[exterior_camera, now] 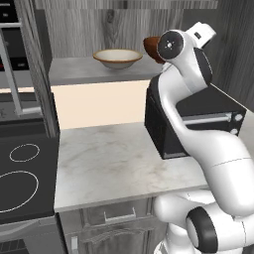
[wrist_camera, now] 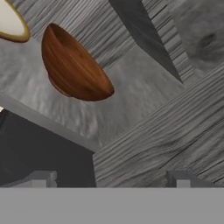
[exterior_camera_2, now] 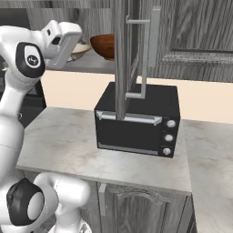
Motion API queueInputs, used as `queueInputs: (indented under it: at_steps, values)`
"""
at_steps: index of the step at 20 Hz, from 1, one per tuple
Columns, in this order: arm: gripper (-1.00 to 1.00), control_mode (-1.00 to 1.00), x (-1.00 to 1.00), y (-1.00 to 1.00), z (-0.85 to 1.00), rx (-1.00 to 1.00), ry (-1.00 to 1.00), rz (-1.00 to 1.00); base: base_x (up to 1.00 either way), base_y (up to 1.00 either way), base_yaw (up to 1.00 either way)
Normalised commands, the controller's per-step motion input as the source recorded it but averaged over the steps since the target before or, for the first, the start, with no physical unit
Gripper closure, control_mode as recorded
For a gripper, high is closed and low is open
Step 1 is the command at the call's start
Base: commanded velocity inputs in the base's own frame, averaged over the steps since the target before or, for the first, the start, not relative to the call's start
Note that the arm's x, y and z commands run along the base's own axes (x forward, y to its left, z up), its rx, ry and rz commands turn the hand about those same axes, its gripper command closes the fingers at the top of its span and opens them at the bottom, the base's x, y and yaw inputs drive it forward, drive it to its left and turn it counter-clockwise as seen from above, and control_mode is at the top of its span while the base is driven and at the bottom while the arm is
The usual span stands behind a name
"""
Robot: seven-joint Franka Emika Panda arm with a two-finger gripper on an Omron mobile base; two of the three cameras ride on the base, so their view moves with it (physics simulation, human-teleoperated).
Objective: Move the bowls from the cabinet to the plates on the dining table.
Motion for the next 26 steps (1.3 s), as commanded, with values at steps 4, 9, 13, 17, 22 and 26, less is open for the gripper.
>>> queueInputs:
  at_steps: [4,9,13,17,22,26]
  values:
    - [-1.00,-1.00,0.11,0.00,-0.01,0.00,0.00,0.08,0.00,0.00,0.00]
    - [-1.00,-1.00,0.11,0.00,-0.02,0.00,0.00,0.07,0.00,0.00,0.00]
    - [-1.00,-1.00,0.12,0.00,-0.08,0.00,0.01,0.06,0.00,0.00,0.00]
    - [-1.00,-1.00,0.14,0.00,-0.05,0.00,0.03,0.06,0.00,0.00,0.00]
    - [-1.00,-1.00,0.16,0.00,0.00,0.00,0.03,0.04,0.00,0.00,0.00]
    - [-1.00,-1.00,0.27,0.00,0.00,0.00,0.06,0.03,0.00,0.00,0.00]
